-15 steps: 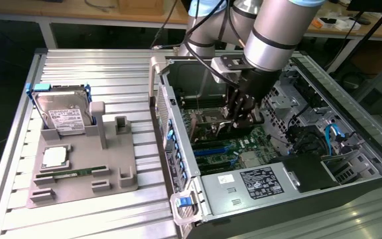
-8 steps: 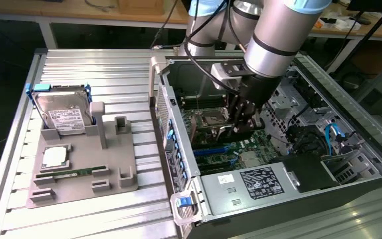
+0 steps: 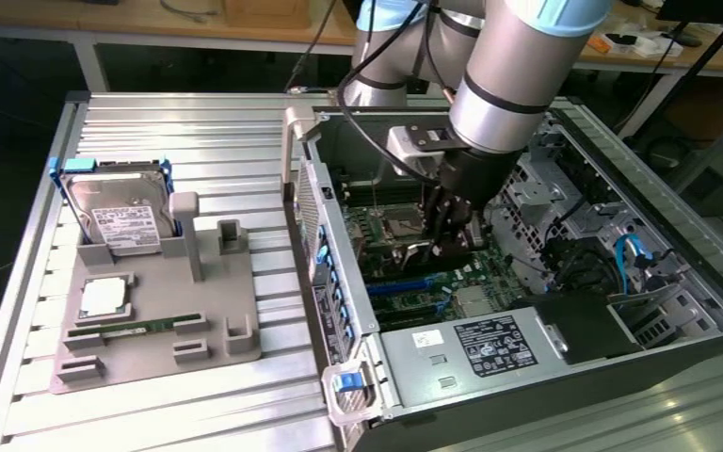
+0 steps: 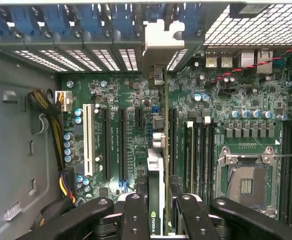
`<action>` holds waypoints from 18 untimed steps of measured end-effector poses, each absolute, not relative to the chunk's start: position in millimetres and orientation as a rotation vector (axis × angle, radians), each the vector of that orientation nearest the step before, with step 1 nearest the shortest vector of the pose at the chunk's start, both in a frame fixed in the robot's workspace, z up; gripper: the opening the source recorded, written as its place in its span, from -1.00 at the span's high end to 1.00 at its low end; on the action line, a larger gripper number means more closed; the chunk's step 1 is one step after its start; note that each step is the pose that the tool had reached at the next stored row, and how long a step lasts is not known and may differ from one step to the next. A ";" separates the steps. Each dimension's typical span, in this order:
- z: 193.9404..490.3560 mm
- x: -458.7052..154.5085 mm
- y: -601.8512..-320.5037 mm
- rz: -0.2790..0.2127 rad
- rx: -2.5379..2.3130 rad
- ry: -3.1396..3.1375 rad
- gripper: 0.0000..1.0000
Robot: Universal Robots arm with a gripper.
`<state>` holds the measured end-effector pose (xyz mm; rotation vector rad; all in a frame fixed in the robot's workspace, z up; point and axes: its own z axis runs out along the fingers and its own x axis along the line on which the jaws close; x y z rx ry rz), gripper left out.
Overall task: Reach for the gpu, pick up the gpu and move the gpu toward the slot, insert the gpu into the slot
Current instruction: 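Insert the gpu into the slot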
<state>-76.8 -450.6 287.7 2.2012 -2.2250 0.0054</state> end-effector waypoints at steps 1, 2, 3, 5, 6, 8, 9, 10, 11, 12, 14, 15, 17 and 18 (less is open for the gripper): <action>287.0 -77.0 -450.6 0.006 2.197 -2.230 0.46; 286.4 -77.1 -450.6 0.006 2.192 -2.235 0.46; 286.0 -77.3 -450.6 0.006 2.185 -2.241 0.46; 285.8 -77.9 -450.6 0.006 2.181 -2.245 0.46; 285.7 -78.3 -450.6 0.006 2.181 -2.245 0.46; 285.4 -80.7 -450.6 0.006 2.181 -2.245 0.46; 285.3 -82.5 -450.6 0.006 2.182 -2.245 0.46; 285.1 -84.2 -450.6 0.007 2.182 -2.245 0.46; 284.9 -85.8 -450.6 0.007 2.182 -2.246 0.46; 284.5 -87.3 -450.6 0.008 2.182 -2.246 0.46; 282.6 -89.6 -450.7 0.010 2.183 -2.247 0.46; 281.8 -90.1 -450.8 0.011 2.183 -2.248 0.46; 280.4 -90.5 -451.7 0.012 2.184 -2.248 0.46; 279.7 -90.5 -452.7 0.012 2.184 -2.248 0.46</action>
